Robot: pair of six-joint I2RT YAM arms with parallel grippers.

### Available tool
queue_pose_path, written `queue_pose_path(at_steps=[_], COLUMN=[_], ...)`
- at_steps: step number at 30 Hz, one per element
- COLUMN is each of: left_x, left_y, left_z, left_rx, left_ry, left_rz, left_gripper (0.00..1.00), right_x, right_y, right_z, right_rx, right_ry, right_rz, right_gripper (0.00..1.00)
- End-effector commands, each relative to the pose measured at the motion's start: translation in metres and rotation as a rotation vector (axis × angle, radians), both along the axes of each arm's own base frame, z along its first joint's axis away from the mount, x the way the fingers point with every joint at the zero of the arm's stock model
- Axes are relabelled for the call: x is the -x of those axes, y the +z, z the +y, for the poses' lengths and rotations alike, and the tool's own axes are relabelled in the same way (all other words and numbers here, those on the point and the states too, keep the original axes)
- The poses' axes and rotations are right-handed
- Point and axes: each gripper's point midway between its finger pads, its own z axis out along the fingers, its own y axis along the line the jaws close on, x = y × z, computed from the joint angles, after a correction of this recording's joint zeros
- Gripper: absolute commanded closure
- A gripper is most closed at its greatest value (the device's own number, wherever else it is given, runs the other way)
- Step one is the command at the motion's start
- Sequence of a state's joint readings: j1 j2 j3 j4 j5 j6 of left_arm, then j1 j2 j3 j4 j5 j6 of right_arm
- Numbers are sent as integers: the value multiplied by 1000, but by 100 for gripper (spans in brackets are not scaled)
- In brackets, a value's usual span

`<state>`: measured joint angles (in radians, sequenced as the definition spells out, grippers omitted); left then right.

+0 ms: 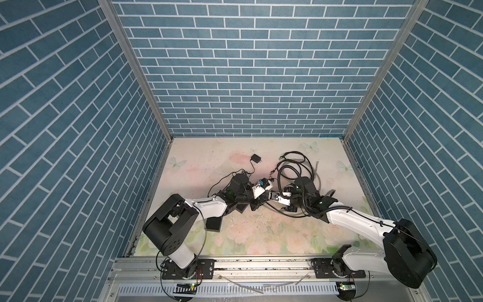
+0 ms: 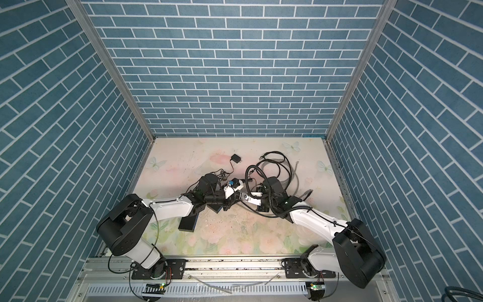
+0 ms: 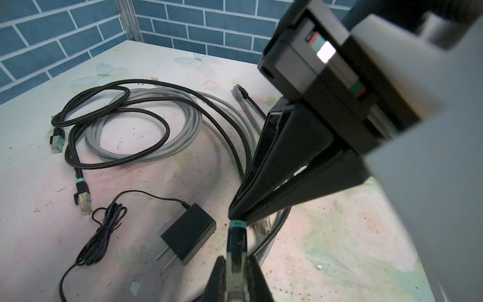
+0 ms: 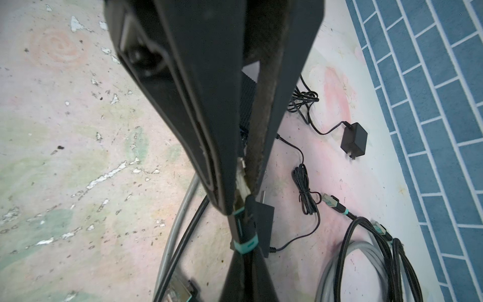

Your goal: Insert the plug into the switch port

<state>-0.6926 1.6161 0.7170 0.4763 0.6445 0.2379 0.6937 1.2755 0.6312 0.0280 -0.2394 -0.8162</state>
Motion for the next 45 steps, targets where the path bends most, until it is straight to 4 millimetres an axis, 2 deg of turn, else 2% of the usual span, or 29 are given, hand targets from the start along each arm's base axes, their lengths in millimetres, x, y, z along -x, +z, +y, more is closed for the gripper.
queue_pose_path(at_steps=[1,6,9,12,20,28,33,45], left_x=[-4,2,6,8,19,23,27,27], left_y=[2,-5,-7,-9,-3,7,9,12], left_z=[-1,8,11,13,14,15,13,11], left_rx=[16,12,1,-12,30,66,76,90], left_ry=[-6,-10,-26,-43,-88,-98,-118,-131], left_rz=[-65,-142,-180,-201,-275,-306,-300,-300], left_gripper=[95,97,97,97,97,97,97,98], right_x=[5,8,12,14,14,22,19,12], right_y=[3,9,17,23,36,28,21,20], right_z=[8,9,10,10,12,20,21,30], right_rx=[-21,-42,-80,-115,-247,-246,-243,-262], right_ry=[24,-9,4,34,109,184,184,212], right_rz=[32,176,257,280,315,379,377,364], right_gripper=[92,68,61,58,59,61,63,68])
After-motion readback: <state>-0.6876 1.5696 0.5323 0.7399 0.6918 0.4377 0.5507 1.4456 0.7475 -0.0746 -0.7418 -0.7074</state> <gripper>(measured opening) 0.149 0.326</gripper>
